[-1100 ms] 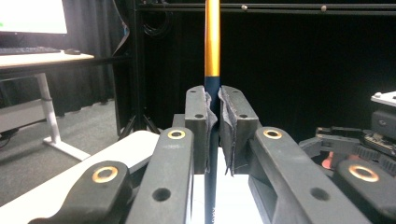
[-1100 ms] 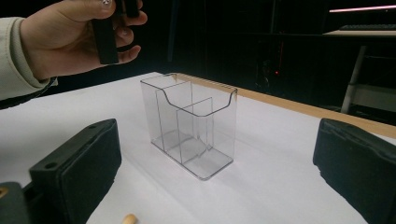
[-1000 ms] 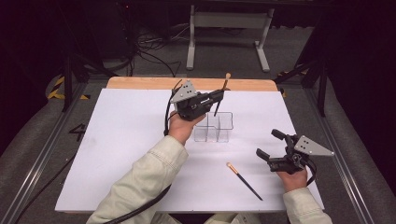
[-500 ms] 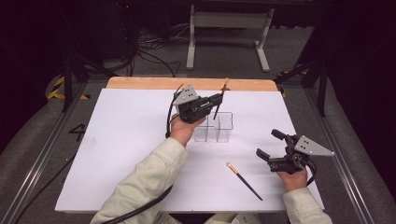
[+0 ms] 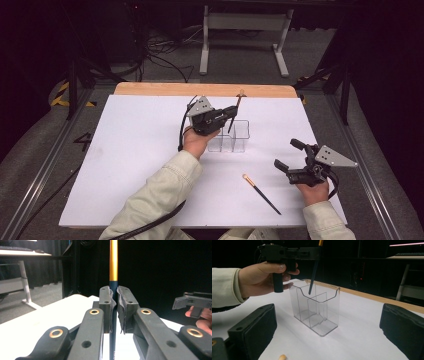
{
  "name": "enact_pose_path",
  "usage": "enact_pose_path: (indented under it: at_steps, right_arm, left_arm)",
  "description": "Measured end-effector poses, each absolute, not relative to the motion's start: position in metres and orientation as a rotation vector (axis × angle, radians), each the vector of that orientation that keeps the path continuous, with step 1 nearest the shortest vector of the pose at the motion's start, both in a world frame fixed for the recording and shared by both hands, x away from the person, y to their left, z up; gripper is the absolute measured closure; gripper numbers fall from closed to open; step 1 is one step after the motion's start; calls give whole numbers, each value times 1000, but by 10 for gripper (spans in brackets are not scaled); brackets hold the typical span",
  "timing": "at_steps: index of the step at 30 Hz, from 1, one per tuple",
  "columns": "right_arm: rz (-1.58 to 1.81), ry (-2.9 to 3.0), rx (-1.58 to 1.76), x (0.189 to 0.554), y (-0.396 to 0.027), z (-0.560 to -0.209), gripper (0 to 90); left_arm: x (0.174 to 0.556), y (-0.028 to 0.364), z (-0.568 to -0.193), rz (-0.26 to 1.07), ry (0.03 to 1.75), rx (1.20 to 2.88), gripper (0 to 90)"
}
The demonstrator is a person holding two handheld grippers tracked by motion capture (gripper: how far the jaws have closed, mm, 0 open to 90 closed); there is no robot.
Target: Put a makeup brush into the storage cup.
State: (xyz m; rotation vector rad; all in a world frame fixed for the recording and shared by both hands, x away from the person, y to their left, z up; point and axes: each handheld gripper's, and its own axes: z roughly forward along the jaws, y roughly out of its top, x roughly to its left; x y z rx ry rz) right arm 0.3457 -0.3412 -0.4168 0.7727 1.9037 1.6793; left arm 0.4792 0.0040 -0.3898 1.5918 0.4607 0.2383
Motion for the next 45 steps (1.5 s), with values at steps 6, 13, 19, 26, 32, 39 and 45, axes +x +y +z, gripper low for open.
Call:
enact_pose_path:
  at_steps: [6,13,19,26,32,39,45]
  right_arm:
    - [1680,1904,774,346,-341,-417,13]
    - [1676,1905,773,346,-341,-417,13]
    - [1674,1906,772,346,-341,-417,13]
    - [1674,1905,769,346,-341,-417,13]
    - [1674,1905,771,346,-341,-417,13]
    - [1675,1904,772,346,-341,-417,13]
    - [1676,1904,771,346,-341,-417,13]
  left_arm:
    - [478,5,-395,227,471,1594,821]
    - [478,7,-398,218,472,1599,821]
    - [478,7,-399,212,472,1602,820]
    - [478,6,-400,211,479,1609,820]
    - [477,6,-400,212,479,1623,820]
    - [476,6,-401,215,482,1640,817]
    - [477,7,-400,146,509,1601,620]
